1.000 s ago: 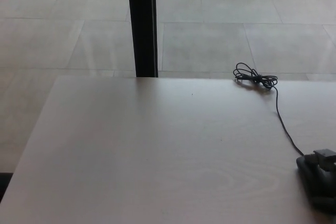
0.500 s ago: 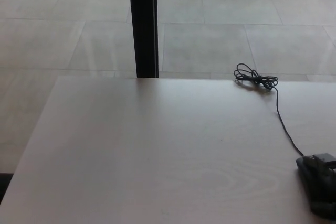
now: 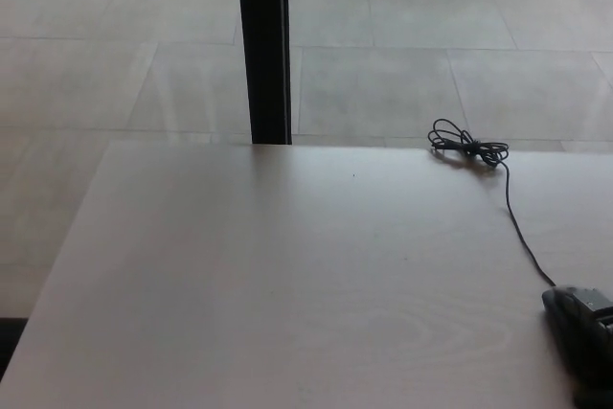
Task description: The robot uses its right fingers to click on the left button of the black mouse placed on the table.
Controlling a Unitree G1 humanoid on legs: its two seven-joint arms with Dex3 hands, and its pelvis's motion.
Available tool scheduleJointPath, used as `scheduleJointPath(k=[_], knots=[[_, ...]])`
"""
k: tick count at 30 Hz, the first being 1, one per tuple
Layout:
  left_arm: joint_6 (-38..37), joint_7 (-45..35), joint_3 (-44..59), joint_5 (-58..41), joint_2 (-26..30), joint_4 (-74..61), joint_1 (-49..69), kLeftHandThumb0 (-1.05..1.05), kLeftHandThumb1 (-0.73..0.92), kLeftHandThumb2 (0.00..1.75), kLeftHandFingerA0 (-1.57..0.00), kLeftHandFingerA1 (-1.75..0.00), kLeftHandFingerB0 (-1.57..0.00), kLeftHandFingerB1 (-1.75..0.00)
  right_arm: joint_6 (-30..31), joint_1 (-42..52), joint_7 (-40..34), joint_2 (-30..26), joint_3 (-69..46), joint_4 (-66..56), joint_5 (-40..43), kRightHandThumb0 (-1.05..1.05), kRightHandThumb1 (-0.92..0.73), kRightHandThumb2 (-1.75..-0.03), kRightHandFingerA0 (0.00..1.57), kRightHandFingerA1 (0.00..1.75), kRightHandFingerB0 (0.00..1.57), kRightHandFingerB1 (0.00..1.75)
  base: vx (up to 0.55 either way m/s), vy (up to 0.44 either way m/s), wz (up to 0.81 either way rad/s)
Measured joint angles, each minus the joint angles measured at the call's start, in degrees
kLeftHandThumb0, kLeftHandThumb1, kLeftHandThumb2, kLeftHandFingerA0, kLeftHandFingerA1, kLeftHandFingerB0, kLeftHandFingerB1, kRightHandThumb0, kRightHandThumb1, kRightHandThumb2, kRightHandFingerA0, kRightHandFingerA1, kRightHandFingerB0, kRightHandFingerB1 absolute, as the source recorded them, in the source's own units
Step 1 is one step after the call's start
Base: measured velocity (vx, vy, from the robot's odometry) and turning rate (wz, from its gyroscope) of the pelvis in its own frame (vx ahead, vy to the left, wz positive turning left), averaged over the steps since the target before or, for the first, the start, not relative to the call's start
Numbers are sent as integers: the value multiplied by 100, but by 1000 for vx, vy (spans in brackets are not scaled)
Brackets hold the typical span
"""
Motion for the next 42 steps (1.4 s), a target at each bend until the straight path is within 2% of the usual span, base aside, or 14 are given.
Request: scheduleJointPath(k=[1, 9, 11, 14, 15, 17, 19, 22, 23, 24, 35, 37, 39, 42], knots=[[0, 0, -4, 0, 1, 0, 3, -91, 92, 79, -69, -57, -57, -49, 0, 0, -4, -8, 9, 1, -2, -72, -71, -109, 22, 54, 39, 55, 0, 0, 0], [-1, 24, 10, -5, 2, 10, -46, -93, 92, 74, -67, -53, -57, -49, -42, 5, -99, -65, 83, 97, -13, -72, -87, -66, 31, 48, 42, 37, 0, 0, 0], [-1, 34, 19, -7, 2, 9, -49, -93, 92, 79, -71, -57, -54, -48, -40, 6, -114, -65, 96, 100, -14, -72, -71, -110, 20, 53, 40, 56, 0, 0, 0], [-1, 49, 44, -12, 2, 11, -56, -92, 92, 80, -67, -57, -51, -48, -19, -6, -113, -65, 104, 66, -16, -74, -84, -68, 29, 46, 41, 38, 0, 0, 0], [-1, 49, 44, -11, 2, 11, -58, -89, 76, 115, -60, -63, -53, -58, 0, -40, -95, -68, 80, 3, -12, -72, -88, -67, 29, 44, 38, 36, 0, 0, 0], [-1, 43, 56, -12, 2, 12, -54, -89, 75, 115, -62, -63, -53, -57, 17, -64, 14, -73, 36, -188, 14, -74, -72, -110, 24, 54, 37, 53, 0, 0, 0], [-1, 40, 59, -11, 2, 15, -51, -97, 92, 80, -67, -56, -52, -47, 37, -74, 152, -78, -18, -346, 32, -70, -87, -66, 32, 43, 40, 35, 0, 0, 0], [-1, 40, 62, -11, 1, 16, -48, -96, 92, 78, -72, -57, -52, -47, 62, -124, 369, -80, -174, -687, 80, -69, -82, -66, 35, 46, 43, 38, 0, 0, 0], [-1, 41, 63, -11, 1, 16, -50, -94, 92, 78, -68, -55, -54, -48, 52, -194, 457, -80, -276, -837, 127, -73, -72, -108, 26, 53, 37, 52, 0, 0, 0], [-1, 41, 61, -9, 1, 15, -53, -93, 92, 78, -70, -56, -56, -47, 49, -332, 566, -80, -410, -983, 194, -70, -84, -65, 36, 45, 43, 36, 0, 0, 0], [-1, 48, 17, -4, 0, 28, 27, -93, 92, 78, -67, -53, -52, -45, 117, -1039, 1341, -238, -1765, -1831, 848, -72, -77, -67, 36, 46, 45, 39, 0, 0, 0], [-1, 44, 20, -6, 0, 32, 40, -94, 92, 78, -67, -53, -53, -45, 126, -1006, 1435, -384, -2148, -1983, 985, -69, -66, -107, 23, 55, 38, 54, 0, 0, 0], [-1, 40, 20, -6, 0, 41, 53, -93, 92, 78, -67, -52, -52, -45, 162, -877, 1551, -539, -2555, -2181, 1127, -72, -76, -68, 34, 51, 45, 41, 0, 0, 0], [-1, 26, 19, -5, 0, 47, 62, -93, 92, 82, -65, -54, -49, -46, 201, -495, 1650, -748, -3157, -2427, 1282, -64, -64, -102, 37, 55, 37, 52, 0, 0, 0]])
